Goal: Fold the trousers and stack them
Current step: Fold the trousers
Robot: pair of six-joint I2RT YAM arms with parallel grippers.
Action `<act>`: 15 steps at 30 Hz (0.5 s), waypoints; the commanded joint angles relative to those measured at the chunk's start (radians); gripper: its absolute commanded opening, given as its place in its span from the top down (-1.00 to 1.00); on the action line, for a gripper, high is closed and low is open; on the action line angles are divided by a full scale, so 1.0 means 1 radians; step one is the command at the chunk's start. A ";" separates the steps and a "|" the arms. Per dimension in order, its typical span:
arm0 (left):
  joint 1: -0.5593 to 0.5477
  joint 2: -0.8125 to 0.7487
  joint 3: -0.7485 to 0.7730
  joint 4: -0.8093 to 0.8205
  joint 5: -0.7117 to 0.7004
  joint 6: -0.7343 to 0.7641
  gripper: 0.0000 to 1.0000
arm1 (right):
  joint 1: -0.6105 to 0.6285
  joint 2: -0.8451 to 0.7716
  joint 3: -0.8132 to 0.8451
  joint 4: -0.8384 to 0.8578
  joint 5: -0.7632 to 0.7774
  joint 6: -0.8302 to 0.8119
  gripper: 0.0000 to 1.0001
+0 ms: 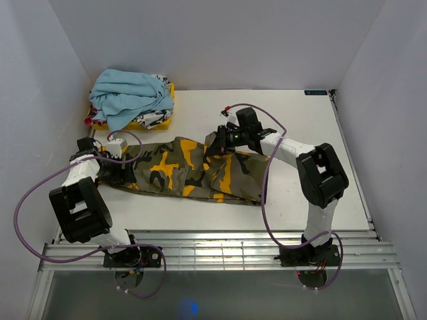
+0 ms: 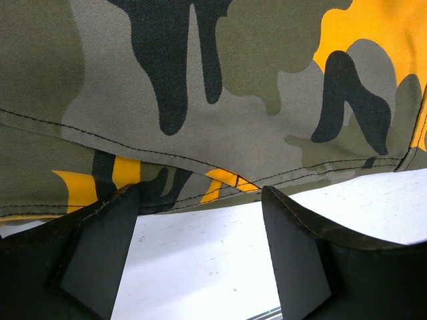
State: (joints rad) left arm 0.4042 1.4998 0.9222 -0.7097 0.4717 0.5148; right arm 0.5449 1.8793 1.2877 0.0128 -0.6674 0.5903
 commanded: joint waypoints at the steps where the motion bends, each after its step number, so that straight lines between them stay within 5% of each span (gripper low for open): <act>1: 0.005 -0.006 -0.013 0.006 0.005 -0.006 -0.69 | 0.033 0.046 0.056 0.064 0.009 0.055 0.85; 15: 0.004 -0.010 -0.028 0.003 -0.002 0.004 -0.72 | 0.142 0.168 0.137 0.128 -0.024 0.167 0.84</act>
State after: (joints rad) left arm 0.4042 1.5013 0.9062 -0.7025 0.4702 0.5156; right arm 0.6598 2.0285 1.3613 0.0525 -0.6571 0.7113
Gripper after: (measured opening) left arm 0.857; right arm 0.086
